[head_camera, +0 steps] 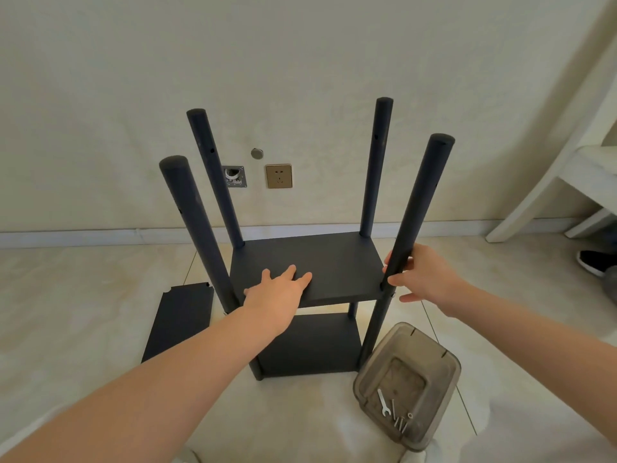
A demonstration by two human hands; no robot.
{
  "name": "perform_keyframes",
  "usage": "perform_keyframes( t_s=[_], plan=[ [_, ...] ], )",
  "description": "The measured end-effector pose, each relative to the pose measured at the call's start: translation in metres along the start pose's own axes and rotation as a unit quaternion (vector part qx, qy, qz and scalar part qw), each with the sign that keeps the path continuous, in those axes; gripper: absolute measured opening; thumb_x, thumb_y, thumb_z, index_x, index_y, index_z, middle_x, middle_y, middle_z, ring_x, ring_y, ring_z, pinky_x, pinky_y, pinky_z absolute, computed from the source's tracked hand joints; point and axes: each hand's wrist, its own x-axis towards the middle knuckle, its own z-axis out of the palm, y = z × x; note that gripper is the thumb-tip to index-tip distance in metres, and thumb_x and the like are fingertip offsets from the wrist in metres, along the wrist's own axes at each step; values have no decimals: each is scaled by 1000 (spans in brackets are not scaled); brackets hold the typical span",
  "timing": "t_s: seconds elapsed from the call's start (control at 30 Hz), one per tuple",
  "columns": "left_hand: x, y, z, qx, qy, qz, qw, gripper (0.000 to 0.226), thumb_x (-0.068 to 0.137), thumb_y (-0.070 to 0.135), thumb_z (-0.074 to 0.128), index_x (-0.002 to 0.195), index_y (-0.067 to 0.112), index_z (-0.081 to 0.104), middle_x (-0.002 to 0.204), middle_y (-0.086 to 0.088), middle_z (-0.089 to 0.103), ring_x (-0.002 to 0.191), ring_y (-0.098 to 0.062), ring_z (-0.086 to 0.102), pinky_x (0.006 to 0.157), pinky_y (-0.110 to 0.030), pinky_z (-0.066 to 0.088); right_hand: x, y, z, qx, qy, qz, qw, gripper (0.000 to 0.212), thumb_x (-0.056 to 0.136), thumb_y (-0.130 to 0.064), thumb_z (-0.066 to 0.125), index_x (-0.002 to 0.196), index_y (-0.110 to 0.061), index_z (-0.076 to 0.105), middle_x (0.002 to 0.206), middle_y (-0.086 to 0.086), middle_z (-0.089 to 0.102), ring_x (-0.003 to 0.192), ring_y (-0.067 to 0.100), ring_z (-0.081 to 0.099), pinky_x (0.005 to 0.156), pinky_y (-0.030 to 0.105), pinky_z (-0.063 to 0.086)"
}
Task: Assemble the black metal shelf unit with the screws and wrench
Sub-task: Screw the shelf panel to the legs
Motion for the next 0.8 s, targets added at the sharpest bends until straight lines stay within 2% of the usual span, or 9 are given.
perform_keyframes(
  t_s=[0.13,0.27,0.43,0.5,0.57,0.63,0.7,0.8],
  plan=[
    [4,-4,0,1,-1,0,1000,99,92,-10,59,160,39,6,169,1,4,152,-45,8,108,-62,42,-3,0,2,5,1,-8,1000,35,85,2,71,110,-18,56,102,1,64,92,23,66,58,27,59],
    [7,-9,1,4,1,-4,1000,102,91,-9,61,160,39,4,169,1,1,153,-44,5,108,-61,43,-6,-3,9,14,11,-22,1000,35,87,1,69,111,-18,55,107,2,62,98,23,64,59,23,57],
    [8,-15,6,20,23,-5,1000,101,92,-2,65,160,36,1,170,0,-1,153,-43,4,113,-65,33,-8,-6,13,1,27,-42,999,36,89,-3,68,119,-17,55,113,2,63,102,20,62,64,20,55],
    [4,-16,10,40,31,-1,999,102,92,2,68,161,32,-1,170,-1,-3,154,-43,3,114,-65,29,-9,-6,14,-51,46,-50,996,38,91,-8,67,127,-13,54,113,0,61,102,21,62,76,28,58],
    [-2,-20,15,69,46,13,996,102,92,2,67,161,28,-3,170,-3,-5,154,-41,4,115,-60,33,-12,-5,17,-97,61,-50,992,31,93,-14,65,123,-11,57,107,0,63,92,19,65,81,33,58],
    [-9,-28,17,91,69,43,993,97,94,-1,63,161,26,-1,170,-1,-2,155,-37,7,112,-50,40,-15,-6,19,-126,66,-33,989,18,95,-24,63,108,-12,60,95,5,68,74,18,71,67,28,61],
    [-17,-41,20,76,83,80,990,84,97,0,56,161,26,8,170,2,6,155,-29,12,112,-43,43,-18,-8,19,-160,62,3,985,23,95,-33,62,93,-11,58,82,6,69,59,16,71,52,21,57],
    [-37,-64,24,-4,110,107,988,60,104,10,46,158,29,27,166,9,22,152,-15,22,118,-34,33,-25,-10,26,-180,17,54,982,26,97,-33,60,91,-8,61,79,7,71,52,17,70,51,23,58]
  ],
)
